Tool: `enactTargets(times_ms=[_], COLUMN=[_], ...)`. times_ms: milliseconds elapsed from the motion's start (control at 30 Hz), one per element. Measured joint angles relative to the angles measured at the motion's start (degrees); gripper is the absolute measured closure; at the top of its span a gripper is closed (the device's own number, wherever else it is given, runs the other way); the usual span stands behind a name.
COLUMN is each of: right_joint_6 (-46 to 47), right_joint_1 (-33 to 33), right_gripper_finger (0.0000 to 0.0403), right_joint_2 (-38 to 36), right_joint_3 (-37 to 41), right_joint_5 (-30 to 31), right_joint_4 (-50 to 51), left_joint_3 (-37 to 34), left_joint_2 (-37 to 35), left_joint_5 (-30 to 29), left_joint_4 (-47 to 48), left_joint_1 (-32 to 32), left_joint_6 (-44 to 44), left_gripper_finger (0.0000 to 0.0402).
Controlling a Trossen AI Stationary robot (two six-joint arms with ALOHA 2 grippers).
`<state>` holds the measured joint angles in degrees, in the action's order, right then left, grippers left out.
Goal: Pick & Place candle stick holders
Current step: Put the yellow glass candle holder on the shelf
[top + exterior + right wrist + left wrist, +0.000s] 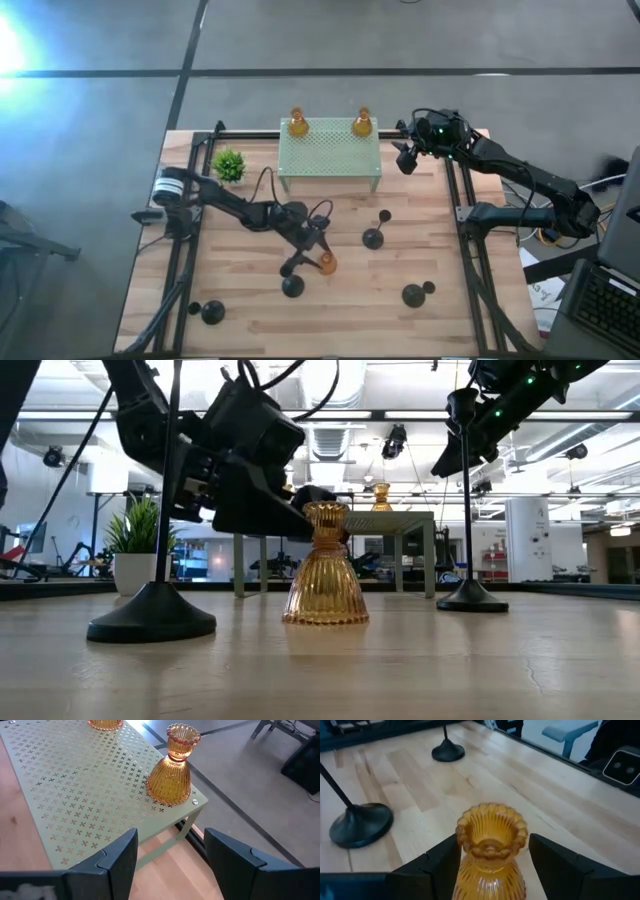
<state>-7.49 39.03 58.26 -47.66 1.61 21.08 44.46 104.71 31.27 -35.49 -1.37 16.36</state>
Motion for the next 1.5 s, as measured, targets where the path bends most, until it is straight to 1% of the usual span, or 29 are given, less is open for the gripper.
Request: enactTargets(times_ms=[300, 733, 867, 1100, 1233, 1333, 1500], right_joint_6=[-0.03, -0.04, -0.04, -0.04, -0.04, -0.04, -0.04], right_joint_1=[0.02, -0.02, -0.02, -0.02, -0.02, -0.02, -0.02], right_gripper_finger=[0.0184, 0.0184, 0.0184, 0.0184, 0.0184, 0.0184, 0.0184], right_joint_2=[0.0, 0.0, 0.0, 0.0, 0.0, 0.0, 0.0], right_joint_3=[0.0, 0.0, 0.02, 0.04, 0.04, 0.04, 0.07], right_joint_5=[-0.02, 0.0, 0.0, 0.0, 0.0, 0.0, 0.0], right_joint_4=[0.05, 0.04, 0.0, -0.28, -0.32, -0.33, -0.35], left_joint_3=[1.43, 1.58, 1.8, 1.8, 1.8, 1.84, 2.4], left_joint_2=[2.12, 2.42, 2.42, 2.51, 2.51, 2.51, 2.36], left_joint_5=[0.88, 0.98, 0.97, 0.95, 0.29, -1.03, -1.28], left_joint_4=[-0.34, -0.74, -0.78, -0.84, -0.85, -1.02, -0.42], left_joint_1=[-0.28, -0.3, -0.3, -0.3, -0.3, -0.3, -0.3], left_joint_6=[-0.02, 0.3, 0.32, 0.08, -0.24, -1.62, -4.16], left_gripper_finger=[0.0165, 0.0168, 0.0191, 0.0259, 0.0263, 0.0263, 0.0263])
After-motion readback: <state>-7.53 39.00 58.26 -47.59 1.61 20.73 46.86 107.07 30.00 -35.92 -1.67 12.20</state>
